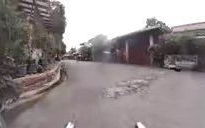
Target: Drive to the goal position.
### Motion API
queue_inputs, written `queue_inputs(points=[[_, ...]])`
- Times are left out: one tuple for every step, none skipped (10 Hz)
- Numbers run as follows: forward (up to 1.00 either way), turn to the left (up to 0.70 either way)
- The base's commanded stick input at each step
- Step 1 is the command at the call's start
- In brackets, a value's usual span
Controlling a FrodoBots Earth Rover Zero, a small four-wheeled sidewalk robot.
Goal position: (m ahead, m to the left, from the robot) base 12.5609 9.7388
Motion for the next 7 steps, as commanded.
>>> queue_inputs(points=[[0.70, 0.03], [0.70, 0.13], [0.70, 0.14], [0.70, 0.14], [0.70, 0.14], [0.70, 0.14], [0.70, 0.14]])
